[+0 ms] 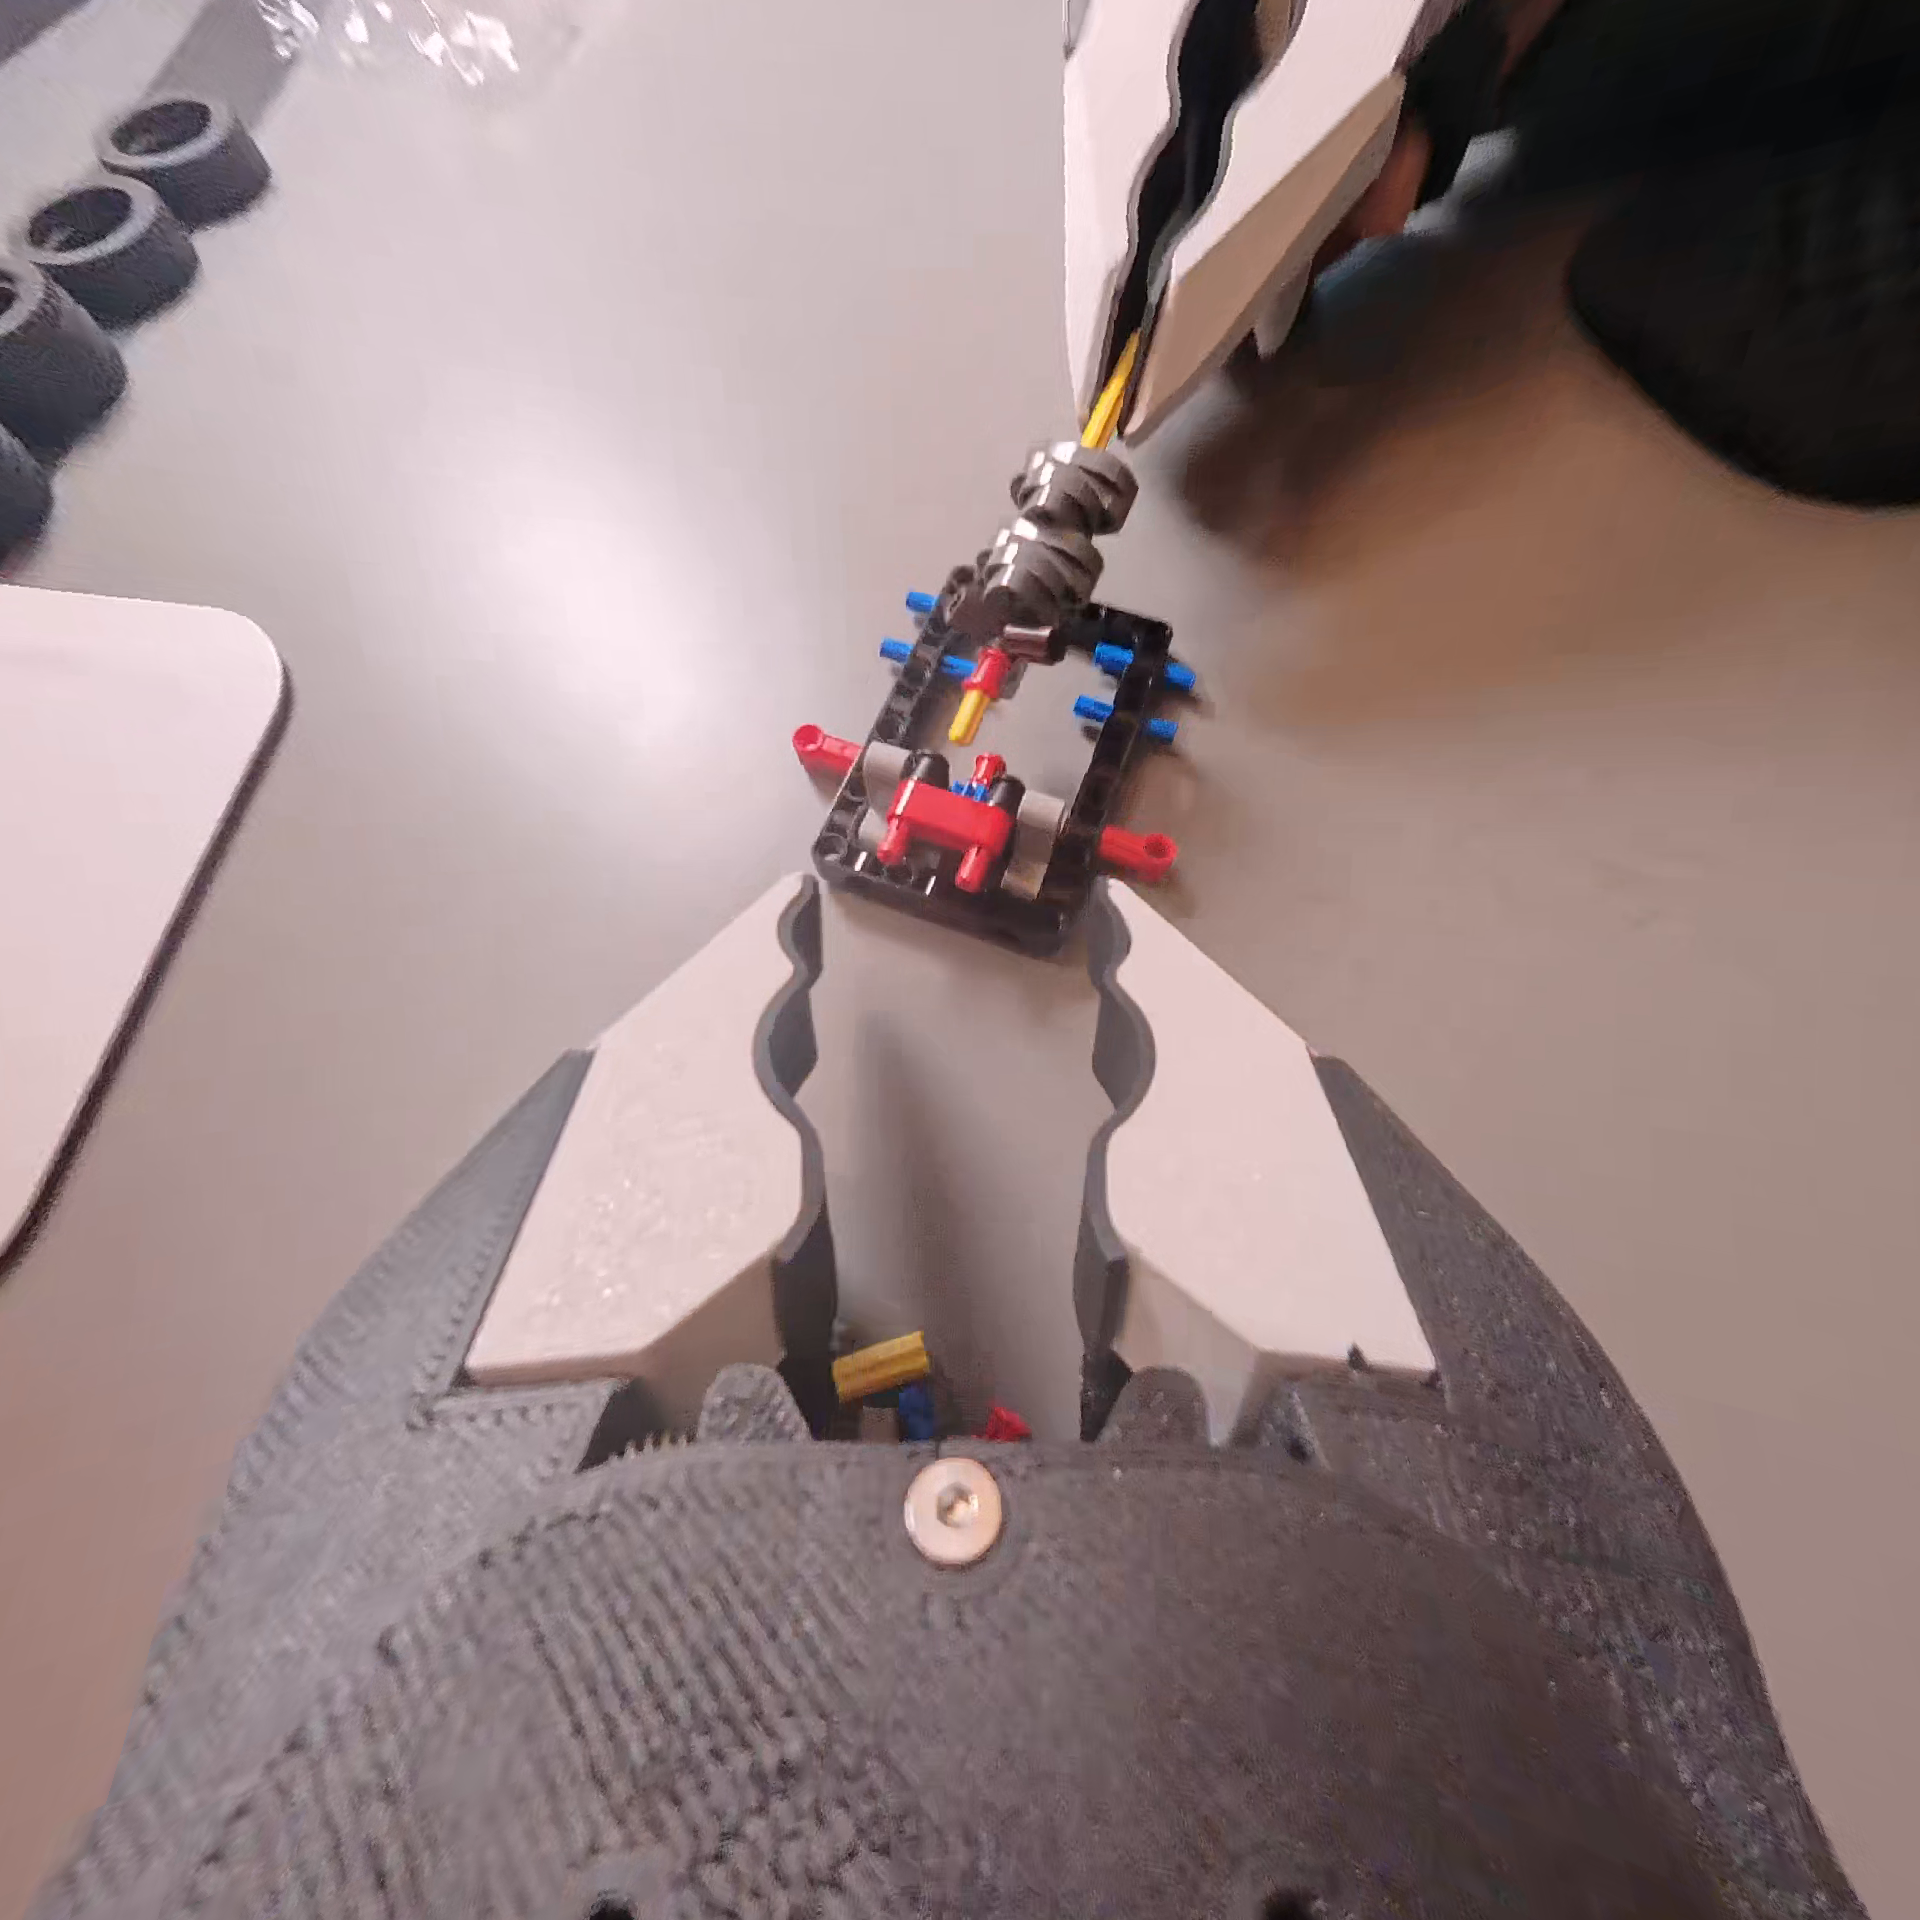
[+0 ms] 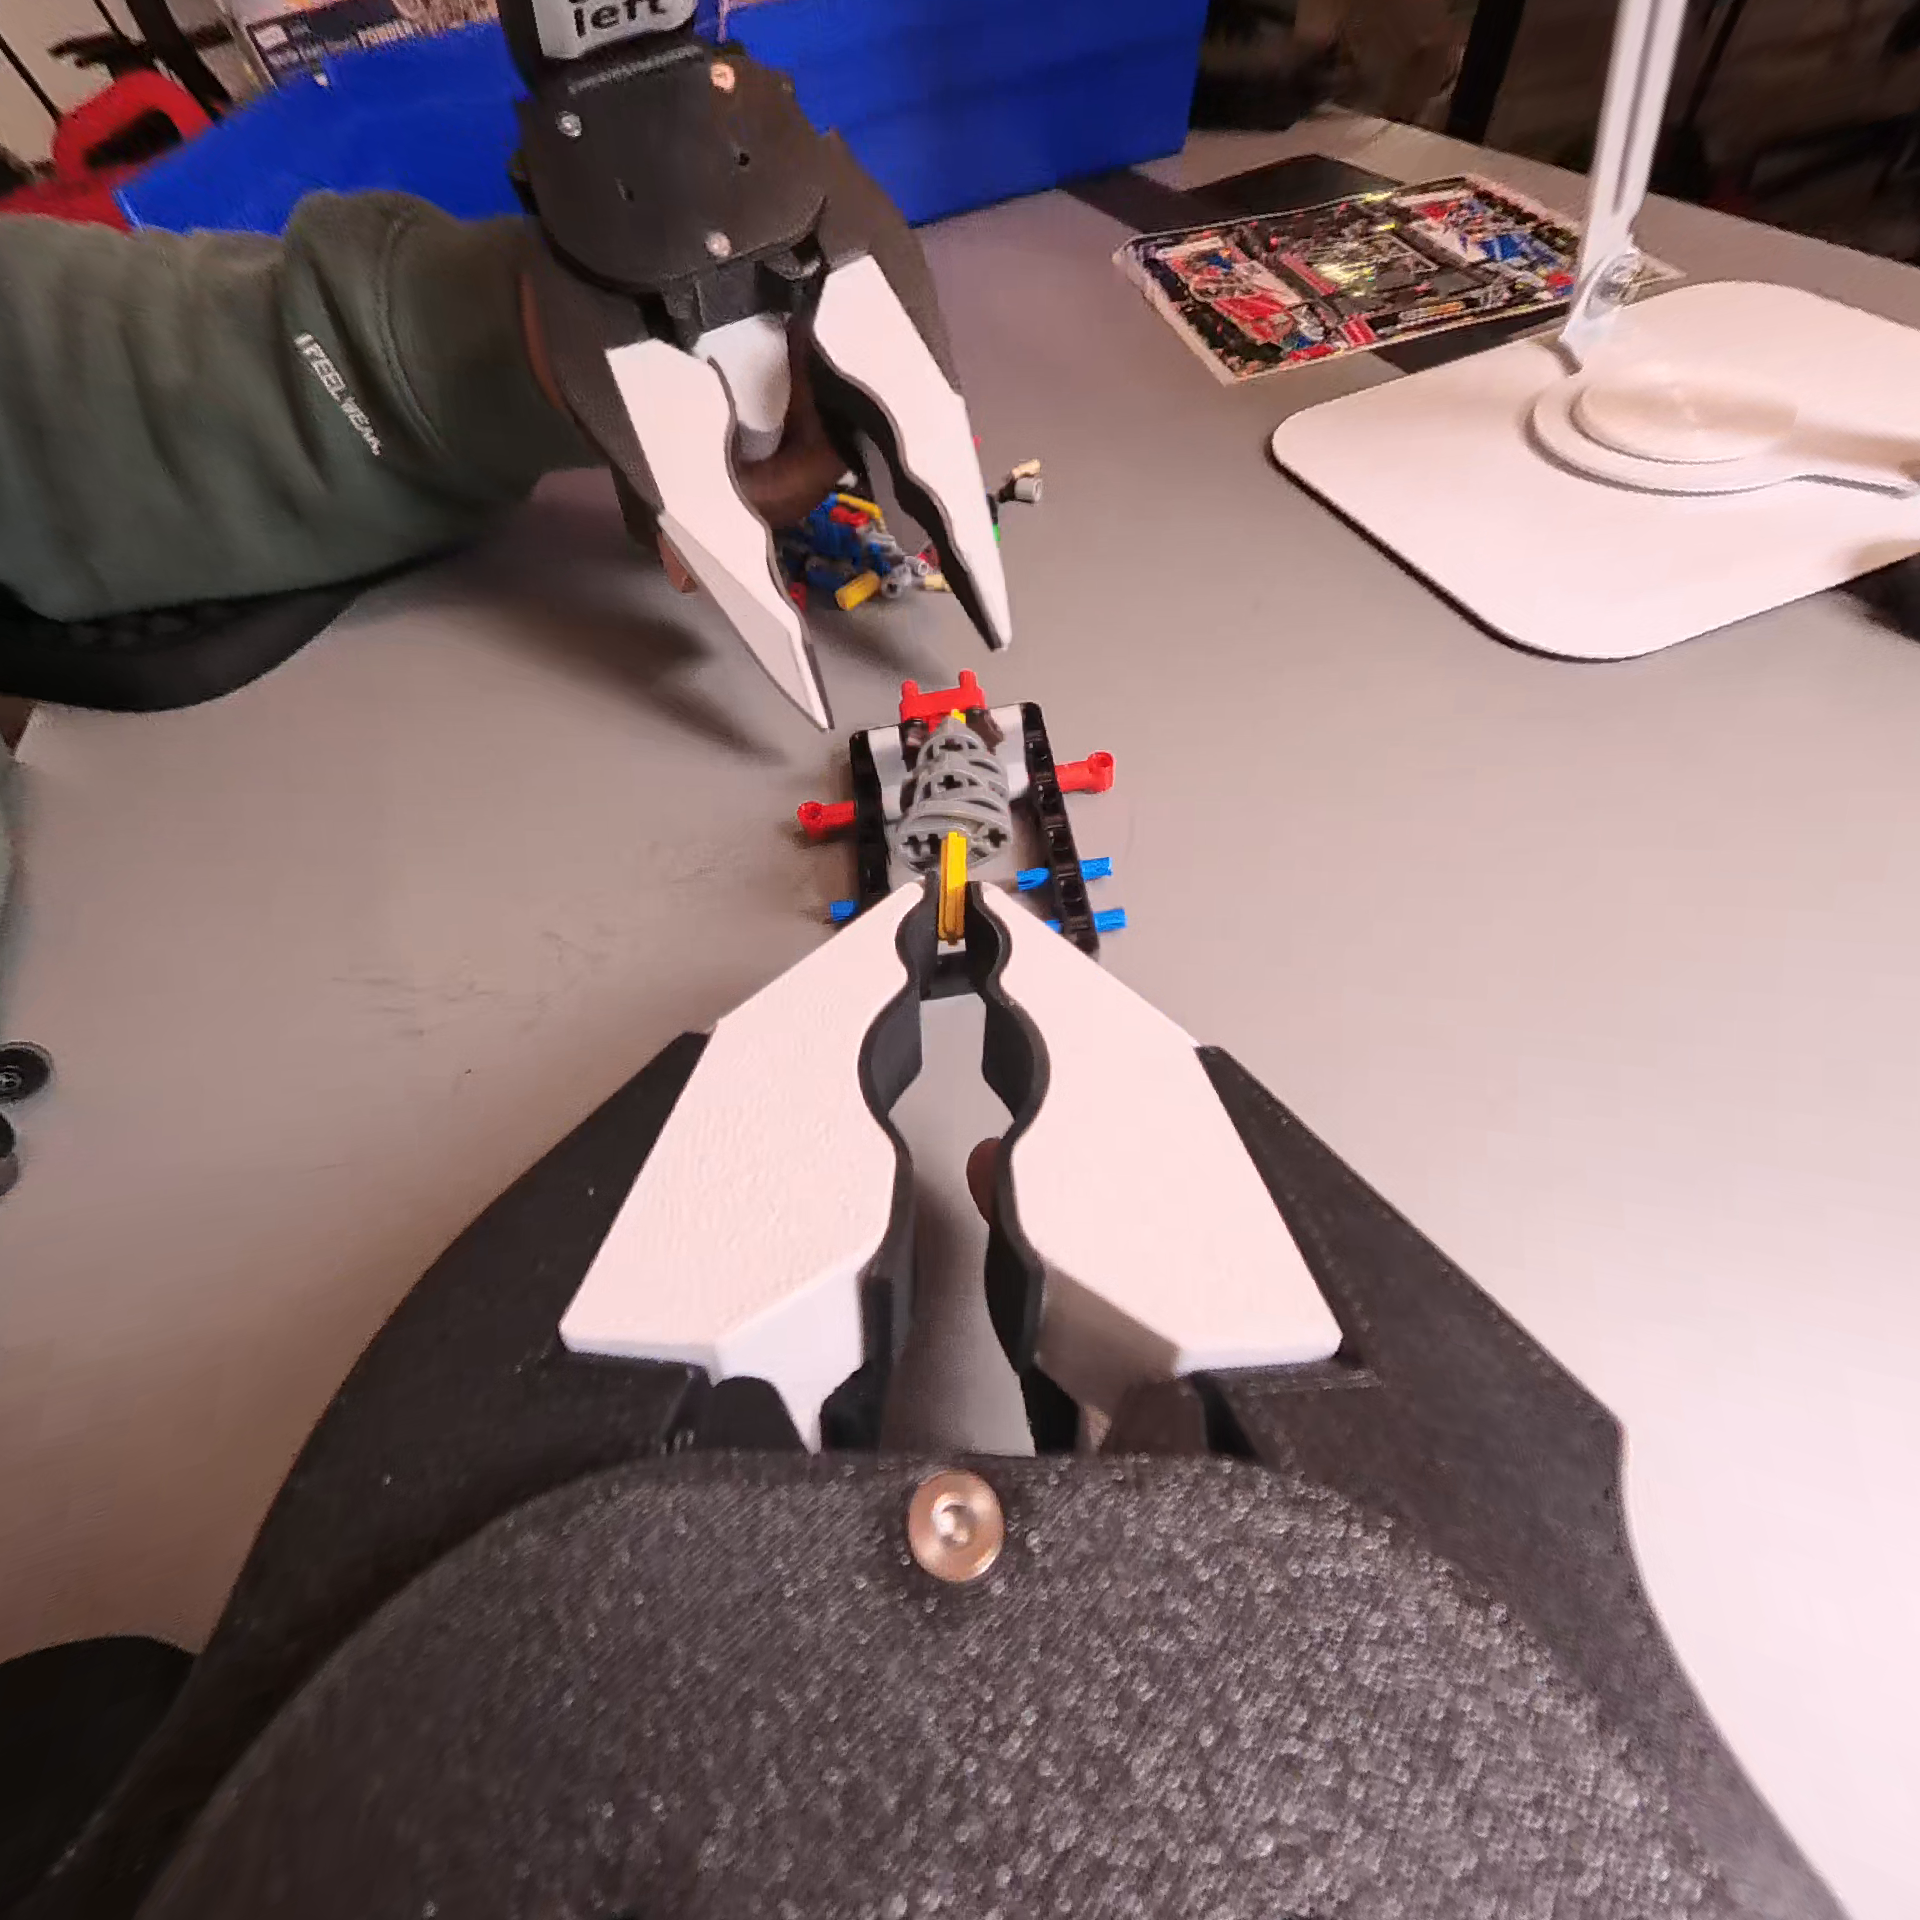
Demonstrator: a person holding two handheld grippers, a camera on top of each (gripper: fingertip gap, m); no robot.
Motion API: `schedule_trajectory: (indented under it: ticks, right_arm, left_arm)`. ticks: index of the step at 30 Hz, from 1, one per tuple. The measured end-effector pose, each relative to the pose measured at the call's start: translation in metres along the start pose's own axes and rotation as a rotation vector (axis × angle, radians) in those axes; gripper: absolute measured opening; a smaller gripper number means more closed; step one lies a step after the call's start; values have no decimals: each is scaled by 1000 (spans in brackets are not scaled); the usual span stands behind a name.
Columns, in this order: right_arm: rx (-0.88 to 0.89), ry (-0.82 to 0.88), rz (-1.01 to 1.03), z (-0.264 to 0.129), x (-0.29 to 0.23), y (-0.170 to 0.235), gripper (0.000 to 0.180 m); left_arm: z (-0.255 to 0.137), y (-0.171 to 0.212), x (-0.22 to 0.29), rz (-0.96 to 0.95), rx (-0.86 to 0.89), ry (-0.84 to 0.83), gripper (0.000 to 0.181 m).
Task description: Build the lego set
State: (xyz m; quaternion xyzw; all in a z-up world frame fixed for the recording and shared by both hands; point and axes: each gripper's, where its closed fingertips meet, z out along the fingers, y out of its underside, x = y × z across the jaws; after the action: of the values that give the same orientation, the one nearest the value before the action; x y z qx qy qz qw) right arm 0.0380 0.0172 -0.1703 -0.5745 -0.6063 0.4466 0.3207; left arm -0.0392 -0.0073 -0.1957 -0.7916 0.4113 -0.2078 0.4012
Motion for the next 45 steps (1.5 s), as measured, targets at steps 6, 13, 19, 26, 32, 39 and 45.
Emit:
schedule_trajectory:
  ticks: [6,13,19,26,32,39,45]
  right_arm:
    - [-42,-12,-11,9,-2,3,2]
    - [-50,-20,-25,15,-3,2,2]
    - [-53,-27,-41,15,-6,3,2]
    - [-67,-9,-68,15,-7,5,2]
    - [-104,-14,-83,14,-6,11,2]
    - [-106,-109,40,17,-6,9,2]
    - [-122,-138,82,18,-3,12,2]
  left_arm:
    - [16,6,1,83,-125,58,70]
    - [20,12,4,65,-136,92,62]
    - [20,13,5,41,-129,82,59]
    - [19,13,5,10,-130,44,58]
    - [19,13,5,-27,-124,8,59]
    - [16,15,11,-16,-118,61,70]
    - [14,17,12,32,-123,81,72]
